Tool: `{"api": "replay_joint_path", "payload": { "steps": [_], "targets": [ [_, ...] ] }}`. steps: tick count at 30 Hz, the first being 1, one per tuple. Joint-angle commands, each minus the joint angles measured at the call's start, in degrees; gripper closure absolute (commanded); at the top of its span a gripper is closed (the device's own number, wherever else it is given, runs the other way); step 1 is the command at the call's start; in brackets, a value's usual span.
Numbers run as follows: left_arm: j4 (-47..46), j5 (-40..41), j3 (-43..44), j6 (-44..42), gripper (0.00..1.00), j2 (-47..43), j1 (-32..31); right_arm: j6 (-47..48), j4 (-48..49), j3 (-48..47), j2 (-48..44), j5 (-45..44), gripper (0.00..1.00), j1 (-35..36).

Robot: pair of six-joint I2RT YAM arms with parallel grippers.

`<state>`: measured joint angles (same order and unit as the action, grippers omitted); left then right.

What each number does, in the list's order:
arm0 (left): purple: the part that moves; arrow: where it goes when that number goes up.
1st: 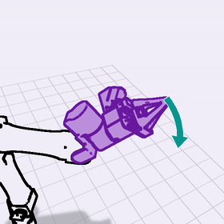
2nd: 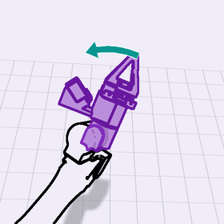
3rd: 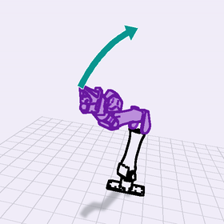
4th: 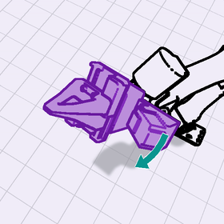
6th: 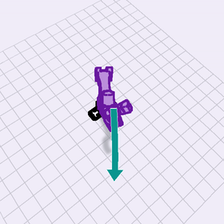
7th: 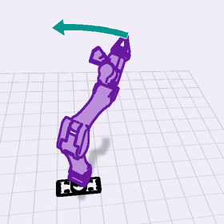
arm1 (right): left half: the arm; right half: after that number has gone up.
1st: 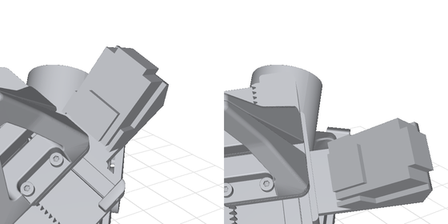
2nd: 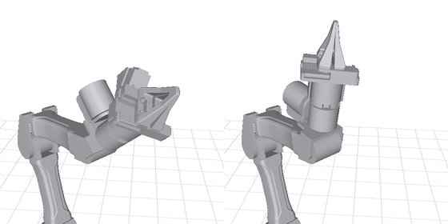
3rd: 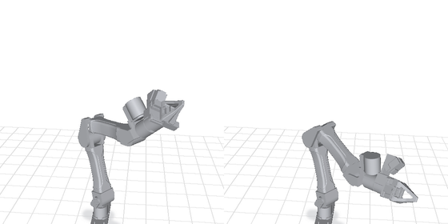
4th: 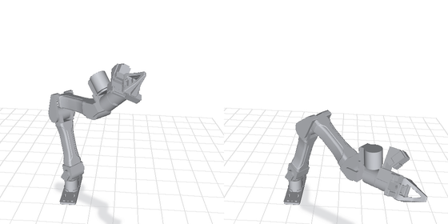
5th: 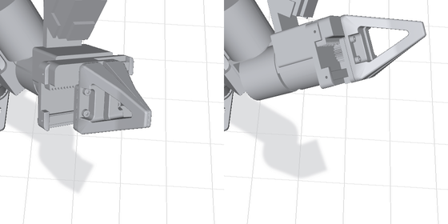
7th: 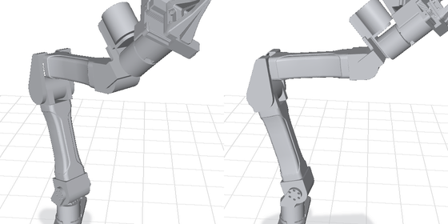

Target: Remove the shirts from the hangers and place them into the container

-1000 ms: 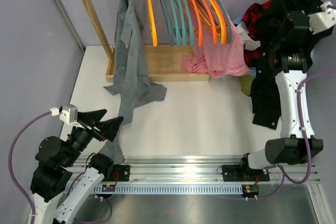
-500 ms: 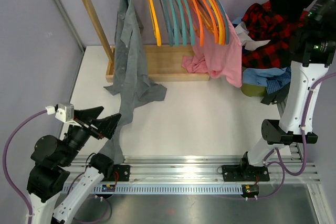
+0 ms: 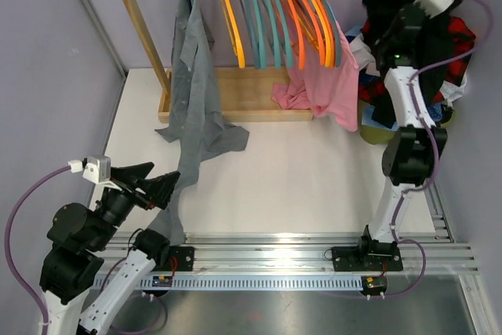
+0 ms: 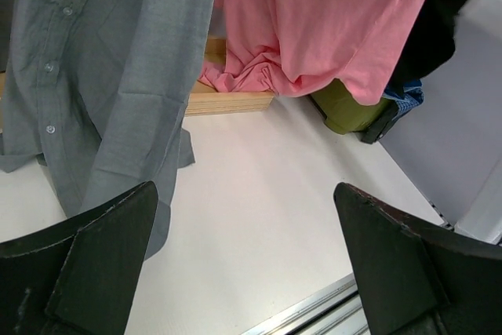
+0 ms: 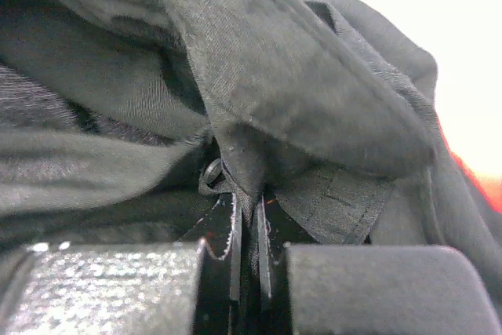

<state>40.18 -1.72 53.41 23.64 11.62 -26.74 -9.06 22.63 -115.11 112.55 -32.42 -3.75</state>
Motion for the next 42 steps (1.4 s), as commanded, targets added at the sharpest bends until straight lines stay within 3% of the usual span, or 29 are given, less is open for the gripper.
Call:
{"api": "replay_joint_path", "payload": {
  "steps": [1,3,6,11,15,21,24,30,35,37,39,42],
  "targets": [
    [0.8,1.5,-0.5,0.4,0.01,-1.9,-0.1,-10.6,-23.8,1.2,7.2,-20.6,1.00,-0.3],
    [0.8,1.5,-1.3,0.7,0.01,-2.1,-0.1,-19.9,-42.2,-0.4,13.0,-20.8,1.00,-1.0],
    [0.4,0.7,-2.1,1.3,0.01,-2.7,-0.1,-28.9,-58.8,-3.6,19.6,-15.5,1.00,-2.7],
    [0.5,-0.6,-2.6,1.9,0.01,-3.6,-0.1,-30.8,-71.6,-10.7,27.4,-6.0,1.00,-5.6],
    [-0.2,-1.1,-3.8,2.7,0.01,-5.3,-0.1,-30.3,-73.8,-12.2,27.6,-3.5,1.00,-7.8],
    [-0.2,-2.9,-3.9,3.2,0.01,-5.6,-0.1,-29.9,-66.9,-6.2,13.8,-8.1,1.00,-9.3],
    [-0.2,-3.8,-3.9,3.7,0.01,-5.4,-0.1,-29.1,-66.7,-9.4,9.6,-7.8,1.00,-11.1],
    [-0.3,-4.8,-4.3,4.3,0.01,-6.9,-0.2,-26.3,-76.8,-21.0,17.5,-4.6,1.00,-13.2],
    [1.2,-4.7,-2.9,4.0,0.01,-7.4,-0.1,-23.3,-75.7,-18.7,22.2,8.2,1.00,-13.8],
    [1.5,-4.8,-2.5,4.1,0.01,-7.5,-0.1,-22.2,-77.7,-23.7,28.1,16.0,1.00,-14.3],
    [1.6,-5.0,-2.3,4.3,0.01,-7.7,-0.1,-20.5,-84.1,-32.0,33.2,18.2,1.00,-14.4],
    [2.0,-5.2,-2.0,4.6,0.01,-7.8,-0.1,-19.2,-88.4,-35.0,40.2,21.3,1.00,-14.5]
  ]
}}
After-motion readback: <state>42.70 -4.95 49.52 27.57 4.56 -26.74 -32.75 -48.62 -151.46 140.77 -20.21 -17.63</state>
